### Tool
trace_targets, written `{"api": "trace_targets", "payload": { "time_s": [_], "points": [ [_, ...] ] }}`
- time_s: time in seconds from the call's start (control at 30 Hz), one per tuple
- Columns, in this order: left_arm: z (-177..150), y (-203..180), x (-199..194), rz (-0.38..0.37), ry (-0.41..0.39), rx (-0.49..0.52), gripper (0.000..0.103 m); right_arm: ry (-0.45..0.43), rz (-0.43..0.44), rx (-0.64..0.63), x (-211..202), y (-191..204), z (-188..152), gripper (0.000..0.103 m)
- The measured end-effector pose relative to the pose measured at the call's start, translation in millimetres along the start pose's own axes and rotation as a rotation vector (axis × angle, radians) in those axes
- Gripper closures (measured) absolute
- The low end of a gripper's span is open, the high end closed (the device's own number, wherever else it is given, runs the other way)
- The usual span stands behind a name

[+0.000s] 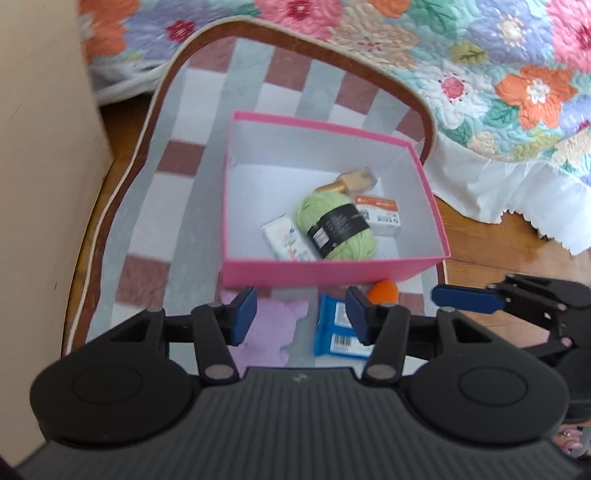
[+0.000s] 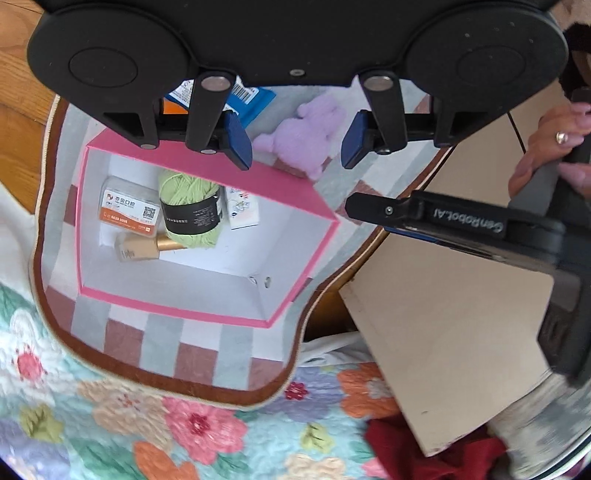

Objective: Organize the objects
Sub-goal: 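Move the left tool down to the purple plush toy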

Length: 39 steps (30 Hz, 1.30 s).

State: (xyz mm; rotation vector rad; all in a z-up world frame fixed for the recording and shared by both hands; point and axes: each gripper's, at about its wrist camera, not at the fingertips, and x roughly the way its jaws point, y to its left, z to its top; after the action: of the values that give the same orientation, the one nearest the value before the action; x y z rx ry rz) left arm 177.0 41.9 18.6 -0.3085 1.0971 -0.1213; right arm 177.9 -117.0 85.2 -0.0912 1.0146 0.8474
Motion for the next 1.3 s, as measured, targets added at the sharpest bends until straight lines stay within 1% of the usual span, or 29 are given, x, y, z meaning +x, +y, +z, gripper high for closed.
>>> {"api": "trace_targets", "payload": {
  "time_s": [0.07, 0.13, 0.2, 0.3, 0.37, 0.43, 0.5, 0.6, 0.67, 0.77, 0.83, 0.87, 1.0, 1.03, 1.07, 1.1, 1.13, 1.2, 1.23, 1.27, 1.3],
  "points": [
    [-10.7, 5.4, -8.3, -0.003, -0.002, -0.011, 0.05, 0.009, 0.002, -0.016, -5.1, 10.3, -4.9, 0.04],
    [-22.3, 9.2, -15.9, -0.011, -0.002, -0.017, 0.049, 0.016, 0.012, -0.033, -8.9, 21.1, -10.5, 0.038],
    [-34.2, 15.0, -22.7, -0.034, -0.012, -0.047, 0.047, 0.028, 0.013, -0.056, -11.5, 31.6, -16.5, 0.028],
    [-49.7, 23.0, -27.1, -0.063, -0.026, -0.081, 0.046, 0.038, 0.02, -0.087, -9.9, 44.7, -27.5, 0.026],
    [-57.2, 24.7, -25.2, -0.054, -0.027, -0.062, 0.046, 0.048, 0.039, -0.064, -4.6, 47.9, -35.0, 0.025],
    [-61.3, 28.9, -21.6, -0.057, -0.036, -0.068, 0.045, 0.051, 0.07, -0.045, 2.2, 49.6, -42.8, 0.025],
    [-63.5, 34.7, -13.3, -0.074, -0.039, -0.084, 0.045, 0.048, 0.087, -0.021, 12.5, 49.7, -49.6, 0.025],
    [-67.4, 43.2, 5.3, -0.072, -0.04, -0.098, 0.045, 0.067, 0.117, 0.053, 36.8, 41.9, -55.9, 0.025],
    [-70.4, 50.3, 21.1, -0.078, -0.036, -0.107, 0.045, 0.074, 0.117, 0.082, 55.9, 37.4, -59.9, 0.025],
    [-75.9, 64.3, 48.4, -0.088, -0.009, -0.136, 0.045, 0.09, 0.1, 0.092, 87.1, 33.0, -64.7, 0.025],
    [-80.4, 72.0, 65.7, -0.075, 0.02, -0.159, 0.045, 0.106, 0.101, 0.101, 107.9, 28.7, -68.6, 0.025],
    [-82.1, 75.8, 73.5, -0.071, 0.028, -0.171, 0.045, 0.114, 0.087, 0.1, 116.8, 26.8, -70.3, 0.025],
    [-88.2, 89.3, 101.0, -0.09, 0.039, -0.227, 0.046, 0.111, 0.049, 0.063, 145.1, 25.6, -77.9, 0.026],
    [-89.1, 90.3, 107.3, -0.1, 0.043, -0.23, 0.047, 0.112, 0.032, 0.054, 151.0, 26.0, -79.4, 0.026],
    [-89.5, 90.9, 114.6, -0.125, 0.062, -0.235, 0.047, 0.11, 0.015, 0.05, 155.8, 25.6, -80.5, 0.026],
    [-90.2, 91.4, 121.8, -0.147, 0.08, -0.246, 0.052, 0.102, 0.006, 0.044, 159.8, 25.8, -81.4, 0.026],
    [-90.2, 90.8, 126.6, -0.154, 0.078, -0.259, 0.058, 0.092, -0.001, 0.033, 163.4, 26.8, -82.6, 0.026],
    [-89.6, 87.6, 132.7, -0.175, 0.058, -0.254, 0.062, 0.067, -0.04, -0.005, 170.1, 29.5, -84.5, 0.026],
    [-89.9, 87.4, 135.4, -0.184, 0.055, -0.264, 0.069, 0.059, -0.062, -0.03, 172.7, 31.9, -86.0, 0.026],
    [-90.6, 88.0, 138.2, -0.202, 0.061, -0.274, 0.076, 0.054, -0.067, -0.043, 174.2, 32.9, -87.3, 0.026],
    [-91.9, 89.6, 140.3, -0.232, 0.071, -0.291, 0.082, 0.052, -0.062, -0.045, 174.7, 32.7, -88.5, 0.024]
  ]
}}
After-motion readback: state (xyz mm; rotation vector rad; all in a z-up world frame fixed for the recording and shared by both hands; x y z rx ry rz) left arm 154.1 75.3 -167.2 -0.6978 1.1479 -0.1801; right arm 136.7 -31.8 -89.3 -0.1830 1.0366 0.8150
